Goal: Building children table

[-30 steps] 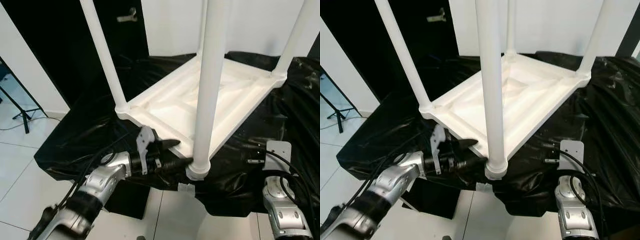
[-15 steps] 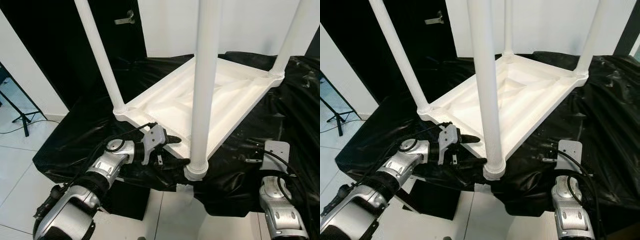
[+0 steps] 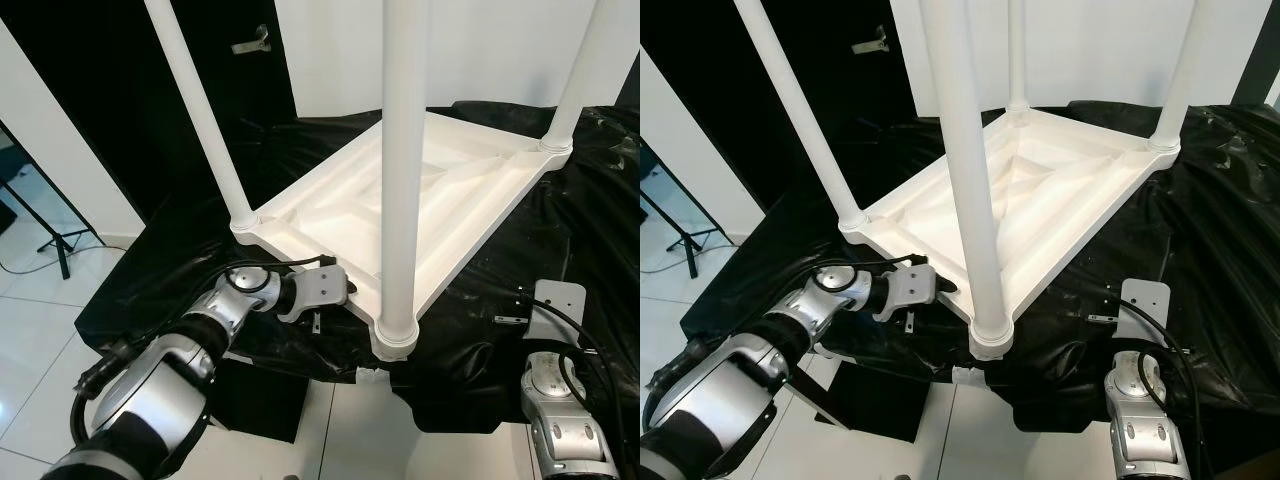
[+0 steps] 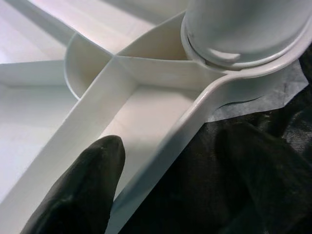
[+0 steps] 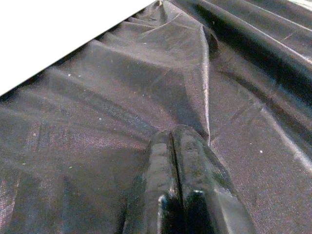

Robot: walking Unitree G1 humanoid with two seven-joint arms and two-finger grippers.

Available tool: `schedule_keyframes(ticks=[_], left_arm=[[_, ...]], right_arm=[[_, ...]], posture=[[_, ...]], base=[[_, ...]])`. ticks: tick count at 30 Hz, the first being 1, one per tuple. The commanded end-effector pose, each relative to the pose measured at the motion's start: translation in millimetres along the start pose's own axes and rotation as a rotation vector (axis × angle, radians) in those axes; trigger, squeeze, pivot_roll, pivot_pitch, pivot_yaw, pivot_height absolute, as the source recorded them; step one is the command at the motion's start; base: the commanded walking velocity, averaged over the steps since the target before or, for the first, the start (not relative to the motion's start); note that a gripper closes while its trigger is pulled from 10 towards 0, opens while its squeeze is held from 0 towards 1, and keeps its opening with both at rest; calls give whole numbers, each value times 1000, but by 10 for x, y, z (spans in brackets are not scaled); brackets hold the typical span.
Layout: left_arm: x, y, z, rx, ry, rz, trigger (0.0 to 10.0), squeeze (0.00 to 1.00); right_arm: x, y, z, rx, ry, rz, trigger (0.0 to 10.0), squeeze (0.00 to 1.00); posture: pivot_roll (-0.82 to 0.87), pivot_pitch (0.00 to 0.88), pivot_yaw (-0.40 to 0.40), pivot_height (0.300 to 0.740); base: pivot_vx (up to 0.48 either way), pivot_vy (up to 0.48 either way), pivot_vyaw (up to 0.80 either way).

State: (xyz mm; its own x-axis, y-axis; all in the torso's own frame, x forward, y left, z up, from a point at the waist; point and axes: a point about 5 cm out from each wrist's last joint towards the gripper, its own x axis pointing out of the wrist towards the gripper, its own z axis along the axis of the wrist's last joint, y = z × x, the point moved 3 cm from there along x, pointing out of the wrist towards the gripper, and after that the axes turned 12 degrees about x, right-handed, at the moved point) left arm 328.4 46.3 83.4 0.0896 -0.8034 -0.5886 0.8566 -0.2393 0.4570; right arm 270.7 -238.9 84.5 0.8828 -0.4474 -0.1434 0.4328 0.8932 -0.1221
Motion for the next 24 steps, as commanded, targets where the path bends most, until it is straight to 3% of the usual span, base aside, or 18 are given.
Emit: schedule_keyframes(ticks=[1, 5, 9, 11, 16, 18, 21, 24], left_arm=[[35, -249, -169, -81, 60, -134, 0, 0], [96, -307, -128, -100, 30, -178, 0, 0], [417, -353, 75, -234, -77, -122, 0, 0], [417, -353, 75, -234, -77, -122, 0, 0], [744, -174, 217, -472, -68, 121, 0, 0], [744, -174, 217, -472, -68, 121, 0, 0], [827, -127, 178, -570, 1, 249, 0, 0], [799, -79, 55, -638, 79, 389, 0, 0]], right_arm=[[-44, -2, -232, -4, 107, -6, 10000, 0], [-51, -4, -230, 2, 107, -10, 10000, 0], [-59, -23, -184, 23, 97, -24, 10000, 0], [-59, -23, -184, 23, 97, -24, 10000, 0], [-61, -17, -154, 29, 91, -26, 10000, 0], [-61, -17, -154, 29, 91, -26, 10000, 0], [-68, 2, -131, 31, 86, -23, 10000, 0], [-85, -8, -128, 32, 85, -24, 10000, 0]], posture=[[-70, 0, 150, 740], [-72, 0, 155, 740], [-80, 0, 163, 740], [-80, 0, 163, 740], [-79, 0, 162, 740], [-79, 0, 162, 740], [-84, 0, 166, 740], [-92, 0, 172, 740]], base=[[0, 0, 0], [0, 0, 0], [0, 0, 0], [0, 0, 0], [0, 0, 0], [0, 0, 0], [0, 0, 0], [0, 0, 0]])
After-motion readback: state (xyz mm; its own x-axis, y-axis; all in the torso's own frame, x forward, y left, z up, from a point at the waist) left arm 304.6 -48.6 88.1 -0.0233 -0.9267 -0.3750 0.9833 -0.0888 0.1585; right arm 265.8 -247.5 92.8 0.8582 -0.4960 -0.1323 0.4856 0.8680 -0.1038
